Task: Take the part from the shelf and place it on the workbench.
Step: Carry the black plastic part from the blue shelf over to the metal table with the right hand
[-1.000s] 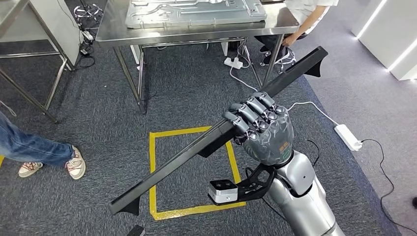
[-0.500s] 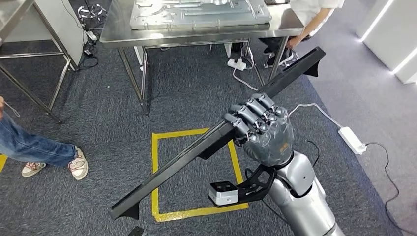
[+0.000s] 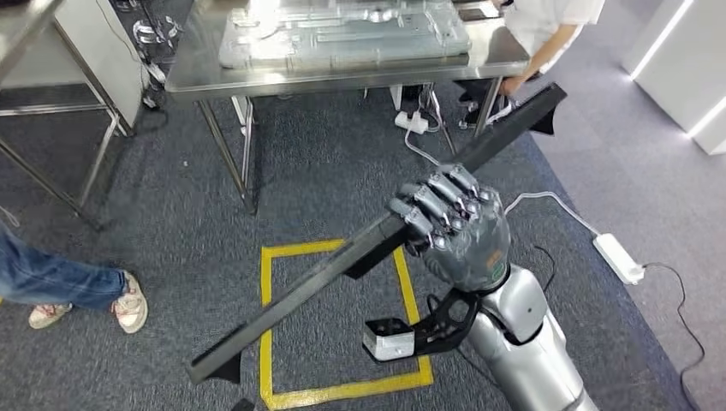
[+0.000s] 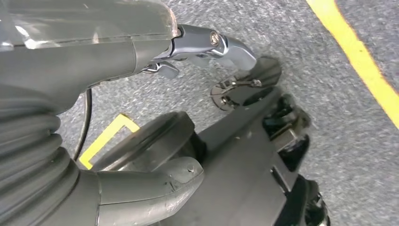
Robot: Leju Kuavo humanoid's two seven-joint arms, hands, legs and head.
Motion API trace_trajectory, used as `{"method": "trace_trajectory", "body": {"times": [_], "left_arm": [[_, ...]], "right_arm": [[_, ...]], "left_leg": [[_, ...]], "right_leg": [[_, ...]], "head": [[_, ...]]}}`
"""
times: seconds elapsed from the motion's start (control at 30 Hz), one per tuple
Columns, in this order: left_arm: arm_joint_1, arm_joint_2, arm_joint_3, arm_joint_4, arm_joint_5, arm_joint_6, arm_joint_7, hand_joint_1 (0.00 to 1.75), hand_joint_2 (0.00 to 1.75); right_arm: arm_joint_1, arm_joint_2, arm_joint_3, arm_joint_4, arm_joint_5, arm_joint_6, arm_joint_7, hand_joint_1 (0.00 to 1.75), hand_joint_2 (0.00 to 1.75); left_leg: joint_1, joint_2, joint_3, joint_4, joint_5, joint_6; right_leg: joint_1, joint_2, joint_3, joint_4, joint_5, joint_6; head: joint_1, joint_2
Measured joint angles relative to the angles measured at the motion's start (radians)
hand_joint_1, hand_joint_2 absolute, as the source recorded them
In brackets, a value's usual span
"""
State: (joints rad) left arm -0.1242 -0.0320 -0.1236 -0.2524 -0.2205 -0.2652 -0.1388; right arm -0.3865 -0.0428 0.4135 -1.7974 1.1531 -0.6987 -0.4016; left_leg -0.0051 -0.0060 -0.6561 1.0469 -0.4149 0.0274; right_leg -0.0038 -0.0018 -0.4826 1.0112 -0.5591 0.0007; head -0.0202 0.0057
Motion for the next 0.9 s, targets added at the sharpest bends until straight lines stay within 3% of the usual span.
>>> {"method": "trace_trajectory", "body": {"times": [0.07,0.13,0.23,0.27,0.3,0.33,0.37,0.43,0.47,0.5,0.6,0.63,0.73,0.8,0.83,0.87,0.9], "left_arm": [[0.001,0.001,-0.001,0.0,0.0,-0.001,-0.001,0.0,1.75],[0.002,0.003,-0.001,0.0,0.0,-0.001,-0.003,0.0,1.75],[-0.002,0.005,-0.002,0.0,0.001,-0.002,-0.009,0.0,1.75],[-0.001,0.005,-0.002,0.0,0.001,-0.003,-0.01,0.0,1.75],[0.0,0.005,-0.003,0.0,0.001,-0.004,-0.011,0.0,1.75],[0.001,0.005,-0.003,0.0,0.002,-0.004,-0.012,0.0,1.75],[0.001,0.005,-0.003,0.0,0.002,-0.004,-0.013,0.0,1.75],[0.0,0.005,-0.004,0.0,0.003,-0.004,-0.015,0.0,1.75],[-0.002,0.005,-0.004,0.0,0.003,-0.004,-0.015,0.0,1.75],[-0.004,0.005,-0.004,0.0,0.004,-0.004,-0.015,0.0,1.75],[-0.007,0.005,-0.004,0.0,0.006,-0.004,-0.015,0.0,1.75],[-0.008,0.005,-0.004,0.0,0.007,-0.005,-0.016,0.0,1.75],[-0.009,0.003,-0.006,0.0,0.01,-0.007,-0.017,0.0,1.75],[-0.005,0.002,-0.006,0.0,0.011,-0.007,-0.017,0.0,1.75],[-0.003,0.002,-0.006,0.0,0.012,-0.008,-0.017,0.0,1.75],[-0.002,0.002,-0.006,0.0,0.013,-0.009,-0.017,0.0,1.75],[-0.001,0.002,-0.006,0.0,0.014,-0.009,-0.017,0.0,1.75]], "right_arm": [[0.0,0.001,0.0,0.0,0.0,0.0,0.001,1.75,1.75],[-0.001,0.001,0.0,0.0,0.0,0.0,0.001,1.75,1.75],[-0.002,0.001,0.0,0.002,0.0,0.0,0.003,1.75,1.75],[-0.001,0.001,0.0,0.003,0.001,0.0,0.004,1.75,1.75],[0.0,0.001,0.0,0.004,0.001,0.0,0.005,1.75,1.75],[0.0,0.001,0.0,0.005,0.001,0.0,0.007,1.75,1.75],[0.0,0.001,0.0,0.005,0.001,0.0,0.009,1.75,1.75],[-0.001,0.001,0.0,0.007,0.001,0.0,0.012,1.75,1.75],[-0.002,0.001,0.0,0.009,0.002,0.0,0.014,1.75,1.75],[-0.002,0.0,0.0,0.01,0.003,0.0,0.015,1.75,1.75],[-0.005,0.0,0.0,0.011,0.006,0.0,0.02,1.75,1.75],[-0.007,0.001,0.0,0.011,0.007,0.0,0.022,1.75,1.75],[-0.01,0.001,0.0,0.011,0.011,0.0,0.024,1.75,1.75],[-0.01,0.001,0.0,0.011,0.012,0.0,0.024,1.75,1.75],[-0.01,0.001,0.0,0.011,0.012,0.0,0.024,1.75,1.75],[-0.01,0.001,0.0,0.011,0.013,0.0,0.026,1.75,1.75],[-0.01,0.001,0.0,0.012,0.014,0.0,0.028,1.75,1.75]], "left_leg": [[0.0,-0.002,0.018,-0.019,-0.012,0.012],[0.004,-0.003,0.046,-0.033,-0.023,0.025],[0.005,-0.004,0.084,-0.039,-0.05,0.034],[0.006,-0.005,0.097,-0.039,-0.061,0.034],[0.006,-0.006,0.113,-0.039,-0.073,0.033],[0.007,-0.007,0.13,-0.039,-0.086,0.03],[0.008,-0.008,0.149,-0.039,-0.1,0.027],[0.008,-0.011,0.179,-0.038,-0.128,0.017],[0.007,-0.011,0.186,-0.039,-0.14,0.011],[0.006,-0.012,0.193,-0.037,-0.148,0.005],[0.008,-0.01,0.201,-0.015,-0.148,-0.012],[0.009,-0.008,0.187,0.016,-0.149,-0.016],[0.013,-0.004,0.081,0.177,-0.204,-0.025],[0.014,-0.004,0.019,0.225,-0.239,-0.027],[0.014,-0.003,0.007,0.205,-0.227,-0.025],[0.014,-0.003,0.008,0.16,-0.19,-0.02],[0.012,-0.003,0.016,0.099,-0.13,-0.013]], "right_leg": [[-0.003,0.0,0.004,0.009,0.003,0.01],[-0.004,0.0,-0.025,0.072,0.005,0.017],[-0.008,0.002,-0.16,0.243,-0.041,0.028],[-0.009,0.002,-0.201,0.275,-0.061,0.03],[-0.01,0.002,-0.227,0.278,-0.067,0.032],[-0.011,0.001,-0.24,0.253,-0.054,0.033],[-0.011,0.001,-0.239,0.203,-0.011,0.034],[-0.009,0.0,-0.23,0.089,0.112,0.028],[-0.007,0.0,-0.225,0.055,0.156,0.022],[-0.005,0.001,-0.223,0.039,0.176,0.015],[-0.004,0.005,-0.196,0.03,0.158,-0.009],[-0.004,0.004,-0.183,0.026,0.152,-0.016],[-0.002,0.003,-0.153,0.022,0.128,-0.028],[0.002,0.005,-0.13,0.022,0.108,-0.029],[0.004,0.006,-0.116,0.022,0.098,-0.029],[0.006,0.006,-0.101,0.022,0.087,-0.029],[0.007,0.006,-0.088,0.022,0.077,-0.028]], "head": [[0.0,0.0],[0.0,0.0],[0.0,0.0],[0.0,0.0],[0.0,0.0],[0.0,0.0],[0.001,0.0],[0.001,0.0],[0.001,0.0],[0.002,0.0],[0.003,0.0],[0.002,0.0],[0.002,0.0],[0.002,0.0],[0.002,0.0],[0.002,0.0],[0.003,0.0]]}}
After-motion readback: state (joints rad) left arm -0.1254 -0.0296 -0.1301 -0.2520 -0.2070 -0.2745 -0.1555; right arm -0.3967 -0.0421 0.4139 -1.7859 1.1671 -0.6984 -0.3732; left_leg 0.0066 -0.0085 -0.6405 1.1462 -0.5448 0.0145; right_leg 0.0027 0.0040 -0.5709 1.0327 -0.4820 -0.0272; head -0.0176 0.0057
